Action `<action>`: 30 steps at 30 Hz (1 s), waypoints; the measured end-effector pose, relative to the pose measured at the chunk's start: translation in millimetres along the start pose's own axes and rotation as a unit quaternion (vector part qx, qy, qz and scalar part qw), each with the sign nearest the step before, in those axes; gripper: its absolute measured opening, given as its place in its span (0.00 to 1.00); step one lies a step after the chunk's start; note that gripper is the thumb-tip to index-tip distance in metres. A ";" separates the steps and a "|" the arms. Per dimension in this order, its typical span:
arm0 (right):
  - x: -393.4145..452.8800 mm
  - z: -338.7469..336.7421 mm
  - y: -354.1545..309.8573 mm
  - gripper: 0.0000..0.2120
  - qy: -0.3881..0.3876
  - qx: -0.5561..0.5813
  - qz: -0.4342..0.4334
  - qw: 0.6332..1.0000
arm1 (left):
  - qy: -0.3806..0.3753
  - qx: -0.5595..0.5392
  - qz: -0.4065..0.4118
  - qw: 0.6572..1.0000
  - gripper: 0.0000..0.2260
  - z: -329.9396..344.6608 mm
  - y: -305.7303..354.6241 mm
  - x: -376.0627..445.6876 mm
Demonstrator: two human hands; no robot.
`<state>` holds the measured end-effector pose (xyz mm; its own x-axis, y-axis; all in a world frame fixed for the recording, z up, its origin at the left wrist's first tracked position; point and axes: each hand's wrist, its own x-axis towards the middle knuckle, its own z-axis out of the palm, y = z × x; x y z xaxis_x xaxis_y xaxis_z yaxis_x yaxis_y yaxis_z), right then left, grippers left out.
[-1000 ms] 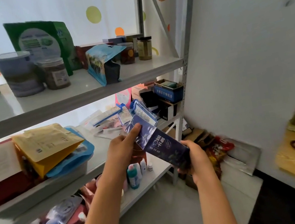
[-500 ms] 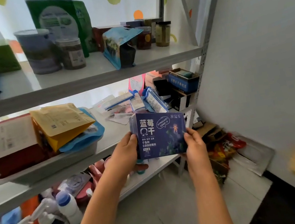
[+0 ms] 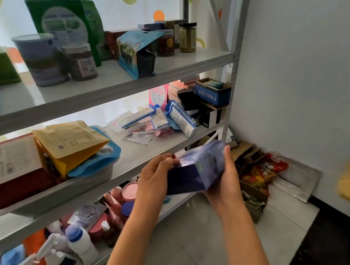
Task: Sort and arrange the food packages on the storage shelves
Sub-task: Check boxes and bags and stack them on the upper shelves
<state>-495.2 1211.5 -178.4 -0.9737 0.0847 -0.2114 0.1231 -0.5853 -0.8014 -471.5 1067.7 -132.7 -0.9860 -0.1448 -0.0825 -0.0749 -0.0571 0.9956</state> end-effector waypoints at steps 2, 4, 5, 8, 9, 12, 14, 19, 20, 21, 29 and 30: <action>-4.6 0.1 -3.1 0.26 -0.005 0.007 0.007 1.000 | -0.018 0.026 0.012 0.999 0.07 4.2 -6.4 -1.9; -6.2 0.6 -3.3 0.37 0.006 0.011 -0.001 1.000 | -0.036 0.052 0.039 0.997 0.04 7.3 -12.9 -2.6; -7.0 0.2 -3.3 0.40 0.008 0.028 -0.010 1.000 | -0.041 0.052 0.049 0.997 0.07 7.7 -15.6 -2.9; -10.9 -0.4 -6.1 0.34 0.005 0.076 -0.035 0.996 | -0.048 0.033 0.026 0.998 0.26 4.5 -20.0 -3.3; -11.9 -1.9 -6.7 0.33 -0.006 0.087 -0.038 0.995 | -0.058 0.021 0.002 0.998 0.30 2.2 -20.1 -3.8; -15.9 -5.2 -8.2 0.31 -0.038 0.108 -0.056 0.992 | -0.107 -0.028 -0.065 0.992 0.30 -3.4 -22.3 -5.0; -20.3 -3.2 -9.7 0.30 -0.031 0.110 -0.059 0.992 | -0.114 -0.074 -0.068 0.988 0.24 -5.3 -23.3 -8.8; -21.1 -8.7 -15.9 0.20 -0.041 0.038 -0.081 0.995 | -0.064 -0.088 -0.054 0.993 0.29 -16.9 -30.3 -8.8; -19.6 -10.2 -16.5 0.19 -0.031 0.013 -0.094 0.995 | -0.047 -0.093 -0.052 0.993 0.32 -19.7 -31.1 -7.8; -18.7 -10.7 -16.7 0.19 -0.022 -0.014 -0.103 0.994 | -0.032 -0.089 -0.048 0.994 0.32 -21.4 -31.4 -6.9; -13.5 -7.3 -14.3 0.21 -0.023 -0.149 -0.123 0.981 | 0.044 -0.020 0.024 0.999 0.28 -24.4 -33.6 -4.4; -13.6 -8.4 -14.9 0.21 -0.022 -0.133 -0.121 0.983 | 0.042 -0.060 0.021 0.997 0.27 -25.8 -32.1 -3.4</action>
<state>-482.1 1225.8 -168.3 -0.9874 0.1567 0.0239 -0.0737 -0.3206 -0.9443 -461.9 1044.5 -165.6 -0.9718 -0.2307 -0.0495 -0.0108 -0.1660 0.9861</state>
